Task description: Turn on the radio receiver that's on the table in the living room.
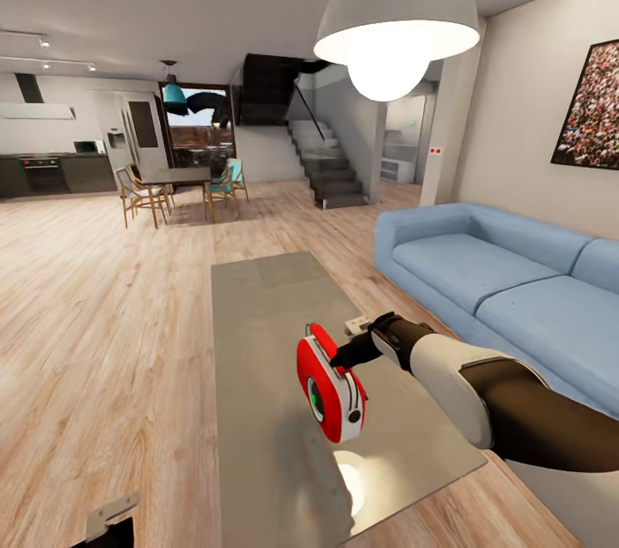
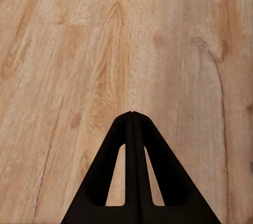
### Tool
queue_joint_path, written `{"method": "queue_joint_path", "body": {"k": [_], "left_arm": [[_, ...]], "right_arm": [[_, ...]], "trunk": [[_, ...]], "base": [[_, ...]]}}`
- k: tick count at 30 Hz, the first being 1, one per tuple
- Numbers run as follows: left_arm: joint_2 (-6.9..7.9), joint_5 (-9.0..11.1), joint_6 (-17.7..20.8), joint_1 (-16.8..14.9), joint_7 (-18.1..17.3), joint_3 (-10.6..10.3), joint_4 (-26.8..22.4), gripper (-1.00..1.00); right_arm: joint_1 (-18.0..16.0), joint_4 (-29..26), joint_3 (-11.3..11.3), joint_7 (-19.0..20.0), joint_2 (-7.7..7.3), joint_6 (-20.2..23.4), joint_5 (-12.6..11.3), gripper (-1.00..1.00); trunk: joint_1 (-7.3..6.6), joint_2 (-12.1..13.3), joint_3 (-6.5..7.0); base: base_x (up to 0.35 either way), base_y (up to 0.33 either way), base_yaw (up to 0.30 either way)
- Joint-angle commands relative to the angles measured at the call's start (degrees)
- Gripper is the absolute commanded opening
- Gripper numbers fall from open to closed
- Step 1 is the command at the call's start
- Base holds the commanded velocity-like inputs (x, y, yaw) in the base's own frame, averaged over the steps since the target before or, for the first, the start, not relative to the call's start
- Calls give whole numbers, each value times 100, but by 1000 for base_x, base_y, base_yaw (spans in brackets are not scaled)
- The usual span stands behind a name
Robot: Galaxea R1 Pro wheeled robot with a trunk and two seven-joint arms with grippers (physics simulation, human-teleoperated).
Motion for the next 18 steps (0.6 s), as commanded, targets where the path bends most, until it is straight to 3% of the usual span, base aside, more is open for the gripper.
{"method": "queue_joint_path", "body": {"k": [1, 9, 18], "left_arm": [[-2, 3, 2, 0, 0, 0, 1, -100], [-5, 5, 0, 0, 0, 0, -2, -100], [13, 0, 0, 0, 0, 35, -2, -100]], "right_arm": [[-1, -5, -58, -2, 1, 4, -24, -100], [-1, -5, -58, -2, 0, 5, -24, -100], [13, -5, -58, 0, -3, 320, -16, -100]], "trunk": [[0, 0, 0], [0, 0, 0], [198, -361, -161]], "base": [[0, 0, 0], [0, 0, 0], [0, 0, 0]]}}
